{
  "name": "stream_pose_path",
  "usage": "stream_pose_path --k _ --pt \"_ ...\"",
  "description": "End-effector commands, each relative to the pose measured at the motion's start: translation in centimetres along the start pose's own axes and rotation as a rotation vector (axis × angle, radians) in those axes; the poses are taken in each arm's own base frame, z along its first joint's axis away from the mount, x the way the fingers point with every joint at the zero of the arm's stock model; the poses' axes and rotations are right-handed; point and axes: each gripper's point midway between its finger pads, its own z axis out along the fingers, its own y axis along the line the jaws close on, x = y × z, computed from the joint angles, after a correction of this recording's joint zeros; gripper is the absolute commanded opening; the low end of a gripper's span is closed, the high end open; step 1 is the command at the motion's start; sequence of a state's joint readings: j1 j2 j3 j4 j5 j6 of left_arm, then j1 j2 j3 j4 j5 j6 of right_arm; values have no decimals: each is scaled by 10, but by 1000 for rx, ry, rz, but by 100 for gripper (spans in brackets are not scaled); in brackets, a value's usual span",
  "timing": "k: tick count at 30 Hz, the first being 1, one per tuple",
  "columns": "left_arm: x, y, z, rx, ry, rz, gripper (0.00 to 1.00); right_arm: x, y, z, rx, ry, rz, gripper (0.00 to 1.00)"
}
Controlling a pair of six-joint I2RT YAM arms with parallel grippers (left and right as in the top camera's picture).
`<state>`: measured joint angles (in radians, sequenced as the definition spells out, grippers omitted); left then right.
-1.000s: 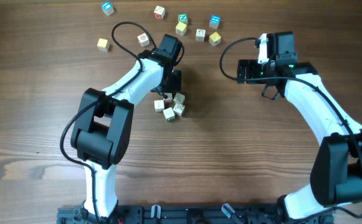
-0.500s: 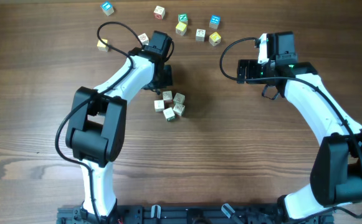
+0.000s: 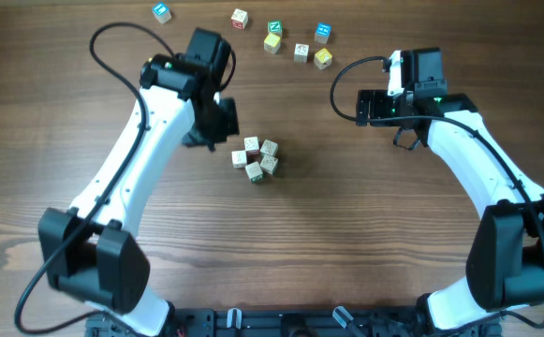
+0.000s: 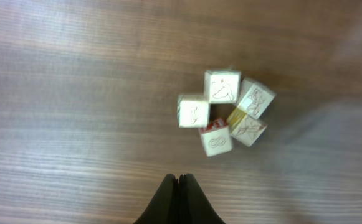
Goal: Form a circle
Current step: 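Lower the left gripper over the center cluster to align the blocks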
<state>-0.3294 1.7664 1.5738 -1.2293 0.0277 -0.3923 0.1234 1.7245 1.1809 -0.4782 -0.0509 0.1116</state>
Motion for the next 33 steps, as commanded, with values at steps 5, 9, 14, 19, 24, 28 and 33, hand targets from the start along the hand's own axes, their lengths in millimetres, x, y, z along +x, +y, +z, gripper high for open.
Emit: stream_pose_path --k 5,9,14,19,24,28,33 --pt "71 -4 42 190 19 14 13 -3 1 -2 -3 -10 1 100" --pt "76 -7 76 206 -12 39 29 -3 1 -2 -3 -10 1 100" --pt "69 -22 77 239 -60 77 47 -3 2 -2 -3 -10 1 100" --pt "66 -17 83 112 -127 50 43 -3 2 -2 -3 -10 1 100" --pt "63 -17 88 34 -181 16 37 -3 2 -2 -3 -10 1 100" --pt "55 -25 103 48 -191 -57 42 -3 1 -2 -3 -10 1 100" --pt "56 -28 113 51 -173 -79 52 -3 2 -2 -3 -10 1 100"
